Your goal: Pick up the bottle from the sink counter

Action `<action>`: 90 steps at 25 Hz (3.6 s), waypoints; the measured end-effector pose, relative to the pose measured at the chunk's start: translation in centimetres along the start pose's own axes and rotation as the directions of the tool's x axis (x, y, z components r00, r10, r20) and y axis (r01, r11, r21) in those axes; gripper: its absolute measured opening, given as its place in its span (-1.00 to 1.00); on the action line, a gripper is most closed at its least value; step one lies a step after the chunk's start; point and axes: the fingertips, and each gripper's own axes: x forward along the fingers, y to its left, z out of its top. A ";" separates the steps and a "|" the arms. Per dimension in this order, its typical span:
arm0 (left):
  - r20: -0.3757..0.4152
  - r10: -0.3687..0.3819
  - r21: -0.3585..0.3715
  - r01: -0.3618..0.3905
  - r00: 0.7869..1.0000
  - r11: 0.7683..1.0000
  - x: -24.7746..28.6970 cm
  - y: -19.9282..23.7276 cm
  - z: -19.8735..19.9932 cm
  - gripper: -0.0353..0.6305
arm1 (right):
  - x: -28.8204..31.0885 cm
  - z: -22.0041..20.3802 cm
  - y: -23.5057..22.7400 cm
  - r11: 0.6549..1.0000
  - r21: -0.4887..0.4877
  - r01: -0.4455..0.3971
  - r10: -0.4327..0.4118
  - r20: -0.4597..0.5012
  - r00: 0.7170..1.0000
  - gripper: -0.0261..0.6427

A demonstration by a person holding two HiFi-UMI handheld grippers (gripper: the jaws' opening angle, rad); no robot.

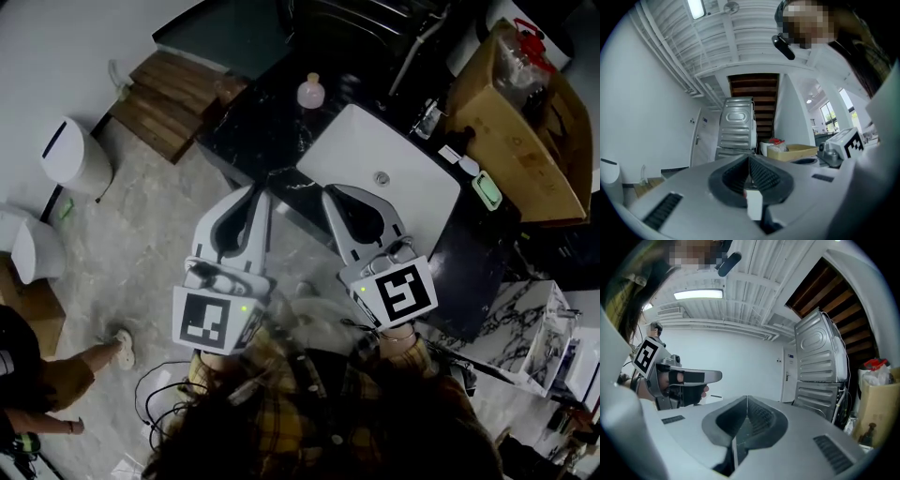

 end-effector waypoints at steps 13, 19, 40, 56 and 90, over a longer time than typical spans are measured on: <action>-0.056 0.009 -0.042 -0.012 0.998 0.999 7.1 11.3 -2.4 -0.83 | 11.3 -1.3 -4.2 0.999 0.032 0.039 -0.038 -0.025 0.999 -0.87; -0.032 -0.140 -0.036 0.139 0.990 0.990 14.7 15.8 -2.6 -0.83 | 18.7 -0.8 -7.8 0.991 0.023 0.135 -0.134 -0.035 0.990 -0.87; -0.047 -0.469 -0.093 0.463 0.882 0.881 26.8 20.0 -5.7 -0.83 | 25.6 -1.5 -16.5 0.884 -0.004 0.467 -0.466 -0.081 0.881 -0.87; -0.086 -0.499 -0.099 0.491 0.863 0.866 29.4 16.3 -6.8 -0.83 | 22.8 -1.4 -19.7 0.872 -0.015 0.489 -0.487 -0.120 0.865 -0.87; -0.171 -0.425 -0.072 0.419 0.889 0.905 31.3 17.3 -10.1 -0.83 | 25.5 -4.2 -22.3 0.907 0.094 0.410 -0.402 -0.098 0.910 -0.53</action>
